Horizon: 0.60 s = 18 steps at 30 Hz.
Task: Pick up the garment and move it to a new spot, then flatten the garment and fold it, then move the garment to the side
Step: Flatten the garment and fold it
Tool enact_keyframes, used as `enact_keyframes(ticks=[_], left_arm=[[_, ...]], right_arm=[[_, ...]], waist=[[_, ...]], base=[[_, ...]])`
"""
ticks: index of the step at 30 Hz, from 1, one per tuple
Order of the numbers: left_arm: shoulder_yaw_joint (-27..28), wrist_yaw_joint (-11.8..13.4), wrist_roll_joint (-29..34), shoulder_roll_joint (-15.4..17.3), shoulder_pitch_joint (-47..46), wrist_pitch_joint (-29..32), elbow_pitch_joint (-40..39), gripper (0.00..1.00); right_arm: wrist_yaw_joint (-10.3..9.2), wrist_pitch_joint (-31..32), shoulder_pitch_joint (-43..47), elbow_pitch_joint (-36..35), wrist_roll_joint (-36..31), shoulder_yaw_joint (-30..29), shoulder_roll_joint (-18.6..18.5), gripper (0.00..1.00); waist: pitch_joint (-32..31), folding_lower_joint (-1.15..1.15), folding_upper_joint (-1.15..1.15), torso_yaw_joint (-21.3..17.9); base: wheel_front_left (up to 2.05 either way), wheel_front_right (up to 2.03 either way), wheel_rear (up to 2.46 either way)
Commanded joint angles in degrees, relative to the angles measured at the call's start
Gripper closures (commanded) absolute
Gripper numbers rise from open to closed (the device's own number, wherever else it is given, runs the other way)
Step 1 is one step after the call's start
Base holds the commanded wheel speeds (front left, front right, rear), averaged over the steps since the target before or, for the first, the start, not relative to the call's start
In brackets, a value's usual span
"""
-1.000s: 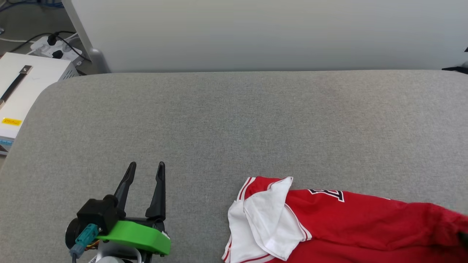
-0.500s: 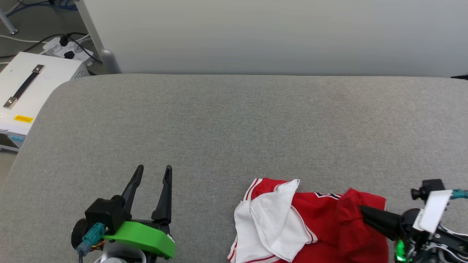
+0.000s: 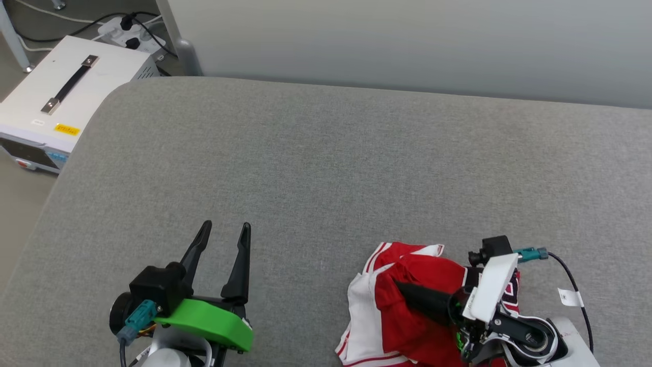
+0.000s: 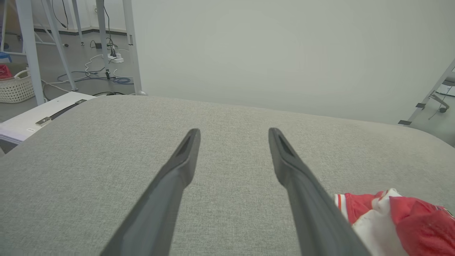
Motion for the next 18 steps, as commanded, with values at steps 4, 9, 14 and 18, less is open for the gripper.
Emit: enact_keyframes(ticks=[4,9,14,18], left_arm=[[0.0,-0.3,0.3,-0.7,-1.5,-0.9,0.7,0.00],[0.1,-0.5,0.2,-1.1,-1.7,-1.3,1.6,0.00],[0.1,-0.7,0.2,-1.2,-1.8,-1.6,2.4,0.00],[0.1,-0.6,0.3,-1.1,-1.7,-1.7,2.6,0.00]], right_arm=[[-0.02,-4.0,-1.8,-0.1,-0.9,2.0,-0.1,0.00],[-0.02,-5.2,-2.2,-1.6,-3.5,4.0,-0.5,0.00],[-0.02,-7.3,-2.0,-7.7,-7.0,5.3,-2.2,0.00],[-0.02,-14.8,-2.0,-13.2,-15.3,4.7,-5.3,0.00]], waist=[[1.6,0.00,0.00,1.3],[1.7,0.00,0.00,0.9],[0.9,0.00,0.00,0.1],[0.4,0.00,0.00,-0.6]], base=[[0.00,0.00,0.00],[0.00,0.00,0.00],[0.00,0.00,0.00],[0.00,0.00,0.00]])
